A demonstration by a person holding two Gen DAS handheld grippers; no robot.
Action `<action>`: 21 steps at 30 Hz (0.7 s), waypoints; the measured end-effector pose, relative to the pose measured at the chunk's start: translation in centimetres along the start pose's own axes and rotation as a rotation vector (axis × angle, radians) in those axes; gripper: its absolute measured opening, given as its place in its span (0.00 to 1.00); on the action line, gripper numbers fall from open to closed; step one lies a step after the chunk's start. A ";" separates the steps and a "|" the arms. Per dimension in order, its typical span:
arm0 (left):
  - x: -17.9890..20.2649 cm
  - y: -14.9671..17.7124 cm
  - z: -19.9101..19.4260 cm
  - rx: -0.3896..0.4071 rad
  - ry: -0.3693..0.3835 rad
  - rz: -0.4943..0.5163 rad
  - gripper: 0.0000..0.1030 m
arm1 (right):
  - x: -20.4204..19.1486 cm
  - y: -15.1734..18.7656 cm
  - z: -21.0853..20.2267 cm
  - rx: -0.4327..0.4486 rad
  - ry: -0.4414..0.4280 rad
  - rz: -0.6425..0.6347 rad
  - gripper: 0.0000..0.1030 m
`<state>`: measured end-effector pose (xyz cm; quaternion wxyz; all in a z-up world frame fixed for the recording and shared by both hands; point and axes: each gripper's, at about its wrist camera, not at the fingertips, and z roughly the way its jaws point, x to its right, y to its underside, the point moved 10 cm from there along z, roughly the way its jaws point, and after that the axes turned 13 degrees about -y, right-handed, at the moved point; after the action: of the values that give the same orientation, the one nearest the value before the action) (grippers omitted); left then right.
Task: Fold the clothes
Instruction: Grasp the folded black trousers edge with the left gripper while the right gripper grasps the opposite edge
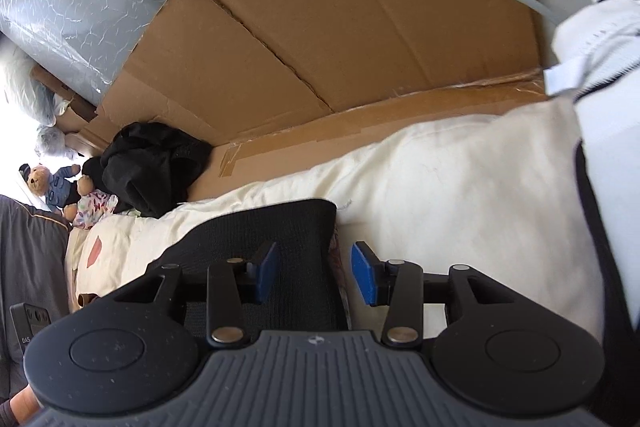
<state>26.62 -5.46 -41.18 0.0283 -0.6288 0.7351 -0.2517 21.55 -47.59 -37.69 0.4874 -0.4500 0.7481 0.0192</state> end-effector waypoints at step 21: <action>-0.1 3.8 -0.4 -0.080 -0.005 0.020 0.03 | 0.8 8.8 -3.1 -0.168 0.130 -0.073 0.44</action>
<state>23.04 -4.87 -42.37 0.0076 -0.6227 0.7507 -0.2203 13.16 -44.38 -40.24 0.3987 -0.5163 0.7571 0.0349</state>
